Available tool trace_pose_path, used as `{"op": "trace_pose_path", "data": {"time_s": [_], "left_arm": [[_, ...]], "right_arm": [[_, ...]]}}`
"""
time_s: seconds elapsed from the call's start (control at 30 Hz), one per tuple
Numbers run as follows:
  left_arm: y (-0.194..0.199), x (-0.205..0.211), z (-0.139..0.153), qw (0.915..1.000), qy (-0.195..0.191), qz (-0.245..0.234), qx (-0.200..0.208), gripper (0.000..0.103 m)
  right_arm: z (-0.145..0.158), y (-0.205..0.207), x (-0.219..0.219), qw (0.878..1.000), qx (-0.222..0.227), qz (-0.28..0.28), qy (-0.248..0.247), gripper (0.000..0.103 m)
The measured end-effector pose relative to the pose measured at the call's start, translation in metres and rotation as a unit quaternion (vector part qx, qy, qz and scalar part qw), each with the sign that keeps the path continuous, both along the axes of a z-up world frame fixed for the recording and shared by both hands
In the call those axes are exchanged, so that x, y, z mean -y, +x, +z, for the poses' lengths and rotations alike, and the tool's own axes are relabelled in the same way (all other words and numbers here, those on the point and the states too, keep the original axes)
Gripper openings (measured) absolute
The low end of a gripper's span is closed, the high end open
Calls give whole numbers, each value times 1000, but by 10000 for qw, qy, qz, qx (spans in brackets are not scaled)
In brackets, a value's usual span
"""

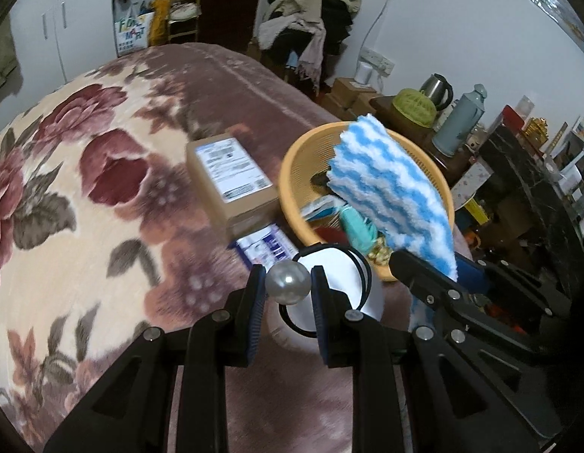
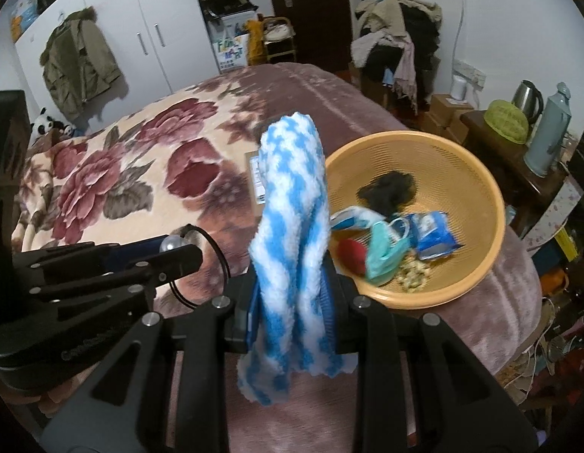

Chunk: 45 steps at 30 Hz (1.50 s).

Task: Organize soft objects
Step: 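Carry the hair tie with the left tool while the right tool carries the cloth to the basket, then open both tools over the basket to drop the hair tie and cloth, then withdraw both open tools from the basket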

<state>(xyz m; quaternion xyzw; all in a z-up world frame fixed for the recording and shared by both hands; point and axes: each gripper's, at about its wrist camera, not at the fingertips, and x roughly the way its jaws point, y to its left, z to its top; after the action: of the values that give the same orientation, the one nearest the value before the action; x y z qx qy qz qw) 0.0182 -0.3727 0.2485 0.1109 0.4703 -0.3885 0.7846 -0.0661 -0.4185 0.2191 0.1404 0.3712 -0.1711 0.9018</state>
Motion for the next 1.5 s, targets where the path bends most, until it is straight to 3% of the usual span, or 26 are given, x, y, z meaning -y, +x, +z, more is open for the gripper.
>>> {"op": "trace_pose_path", "data": {"time_s": [0.47,0.97,1.0,1.1,1.13,1.2,1.27,1.33,1.37,1.5], "left_arm": [[15,89,-6,9990,-4,-406,-206,23],[41,170,-64,9955,206,-586,-714,25],[42,172,-67,9952,197,-584,-761,28],[44,172,-71,9951,154,-552,-804,57],[45,170,-72,9951,100,-533,-831,63],[47,167,-70,9955,54,-448,-829,68],[49,161,-67,9957,-30,-377,-845,87],[49,153,-61,9958,-138,-334,-839,99],[48,150,-58,9962,-168,-312,-798,99],[41,133,-42,9978,-198,-254,-588,102]], "right_arm": [[-4,5,74,9981,-109,-599,22,27],[-44,19,144,9933,-410,-1038,284,28],[-47,19,149,9926,-412,-1098,324,28],[-53,19,159,9904,-474,-1220,446,29],[-55,19,162,9895,-512,-1265,469,31],[-56,18,163,9885,-534,-1337,465,56],[-54,12,164,9871,-466,-1459,461,68],[-50,7,162,9872,-426,-1467,462,81],[-47,5,159,9876,-402,-1450,443,87],[-38,5,149,9893,-417,-1360,325,94]]}}
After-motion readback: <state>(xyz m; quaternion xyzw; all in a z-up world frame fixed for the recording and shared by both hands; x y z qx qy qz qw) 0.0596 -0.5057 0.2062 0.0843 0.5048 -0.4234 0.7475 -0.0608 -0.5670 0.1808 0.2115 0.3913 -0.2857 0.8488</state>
